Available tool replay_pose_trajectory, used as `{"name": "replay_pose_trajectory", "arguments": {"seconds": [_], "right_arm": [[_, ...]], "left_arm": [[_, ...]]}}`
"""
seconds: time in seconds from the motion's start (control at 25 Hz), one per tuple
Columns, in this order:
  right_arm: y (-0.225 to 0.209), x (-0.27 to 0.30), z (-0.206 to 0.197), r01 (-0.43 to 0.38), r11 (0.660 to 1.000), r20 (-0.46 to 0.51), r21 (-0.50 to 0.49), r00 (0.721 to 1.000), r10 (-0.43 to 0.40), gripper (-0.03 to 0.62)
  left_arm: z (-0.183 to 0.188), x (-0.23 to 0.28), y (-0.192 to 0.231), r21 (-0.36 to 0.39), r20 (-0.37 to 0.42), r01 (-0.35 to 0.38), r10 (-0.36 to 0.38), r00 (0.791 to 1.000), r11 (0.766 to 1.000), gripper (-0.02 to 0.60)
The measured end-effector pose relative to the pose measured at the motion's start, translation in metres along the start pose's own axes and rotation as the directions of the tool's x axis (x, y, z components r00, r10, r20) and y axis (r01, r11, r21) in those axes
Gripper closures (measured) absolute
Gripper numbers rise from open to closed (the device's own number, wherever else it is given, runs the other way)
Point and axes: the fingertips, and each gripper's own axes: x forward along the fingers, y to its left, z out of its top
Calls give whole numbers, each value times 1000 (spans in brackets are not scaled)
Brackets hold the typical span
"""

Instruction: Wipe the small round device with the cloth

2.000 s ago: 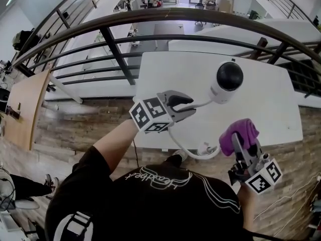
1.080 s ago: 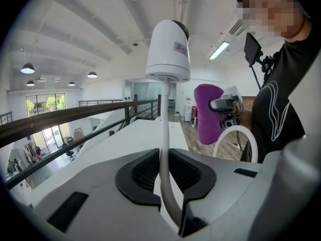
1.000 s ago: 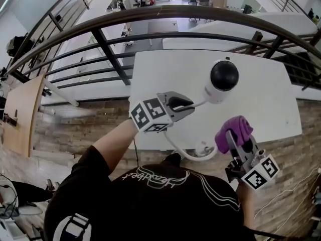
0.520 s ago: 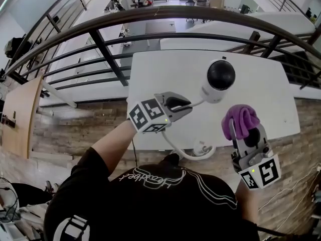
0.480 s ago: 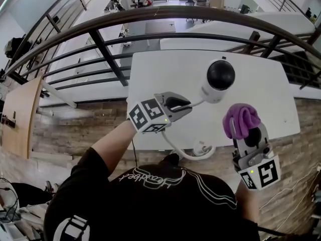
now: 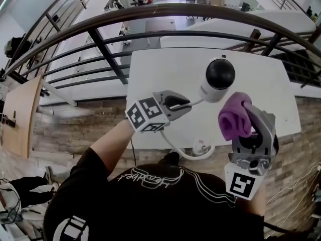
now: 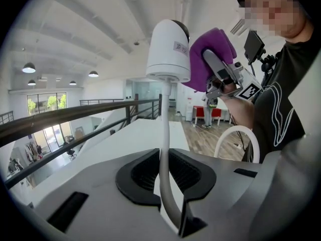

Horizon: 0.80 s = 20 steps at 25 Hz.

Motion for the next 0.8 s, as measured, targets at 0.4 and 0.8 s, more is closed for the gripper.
{"name": "replay_pose_trajectory", "arguments": {"seconds": [0.4,0.8], "right_arm": [[29,14,-8,-52,984,-14,-171,999,50,536],[41,19,-16,-89,983,-19,-161,996,87,536]], "left_arm": [[-2,0,1,1,-1,7,-7,1000,1000,522],[-4,2,2,3,-3,6,-6,1000,1000,522]]}}
